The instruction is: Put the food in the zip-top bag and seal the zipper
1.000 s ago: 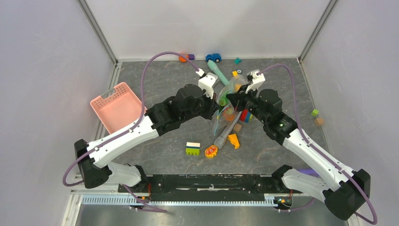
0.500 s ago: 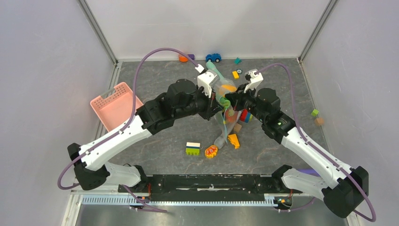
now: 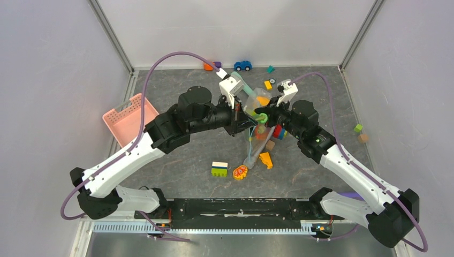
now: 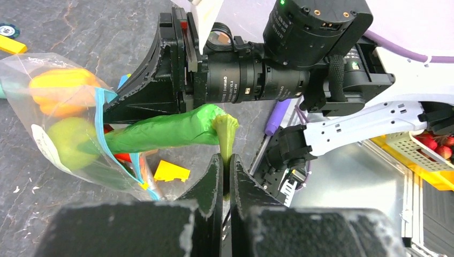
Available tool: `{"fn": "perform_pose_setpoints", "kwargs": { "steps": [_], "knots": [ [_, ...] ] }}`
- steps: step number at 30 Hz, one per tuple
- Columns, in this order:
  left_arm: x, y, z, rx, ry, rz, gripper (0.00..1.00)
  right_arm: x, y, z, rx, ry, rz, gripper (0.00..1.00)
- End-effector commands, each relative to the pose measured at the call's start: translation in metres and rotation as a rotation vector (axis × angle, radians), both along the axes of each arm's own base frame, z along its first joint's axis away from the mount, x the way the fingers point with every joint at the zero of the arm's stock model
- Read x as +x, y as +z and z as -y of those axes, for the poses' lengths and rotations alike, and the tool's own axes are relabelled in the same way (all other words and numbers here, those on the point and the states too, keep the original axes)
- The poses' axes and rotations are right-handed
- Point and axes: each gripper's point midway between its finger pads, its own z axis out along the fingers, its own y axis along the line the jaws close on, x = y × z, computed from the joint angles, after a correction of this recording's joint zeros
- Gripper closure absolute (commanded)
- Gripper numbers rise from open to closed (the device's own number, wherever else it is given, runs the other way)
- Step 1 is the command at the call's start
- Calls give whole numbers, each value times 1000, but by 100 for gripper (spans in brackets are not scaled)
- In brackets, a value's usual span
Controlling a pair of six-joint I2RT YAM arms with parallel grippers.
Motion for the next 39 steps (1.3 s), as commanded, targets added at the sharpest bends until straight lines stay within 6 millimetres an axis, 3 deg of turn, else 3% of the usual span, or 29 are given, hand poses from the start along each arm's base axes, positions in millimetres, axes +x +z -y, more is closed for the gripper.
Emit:
{"fn": "perform_pose_setpoints", "kwargs": {
  "steps": [1, 5, 10, 16, 20, 23, 31, 35, 39],
  "knots": [
    [-5, 32, 0, -100, -24, -28, 98, -2, 21, -3, 29, 15, 45, 100],
    [4, 26, -2, -106, 11, -72, 98, -3, 23, -1, 31, 10, 50, 100],
    [-1, 39, -4, -151, -25, -87, 98, -3, 23, 0, 33, 5, 50, 100],
    [30, 2, -15, -187, 49, -240, 98, -2, 22, 3, 35, -14, 42, 100],
    [66, -35, -20, -193, 134, -363, 98, -2, 22, 1, 39, -12, 32, 100],
    [78, -56, -12, -214, 108, -441, 98, -2, 22, 1, 42, -10, 32, 100],
    [101, -102, -4, -75, 173, -429, 98, 0, 24, 1, 49, -21, 27, 100],
    [102, -108, 0, -9, 200, -371, 98, -1, 27, -4, 75, -1, 29, 100],
    [113, -113, -6, 73, 347, -274, 98, -5, 40, -10, 113, 41, 54, 100]
  ]
}}
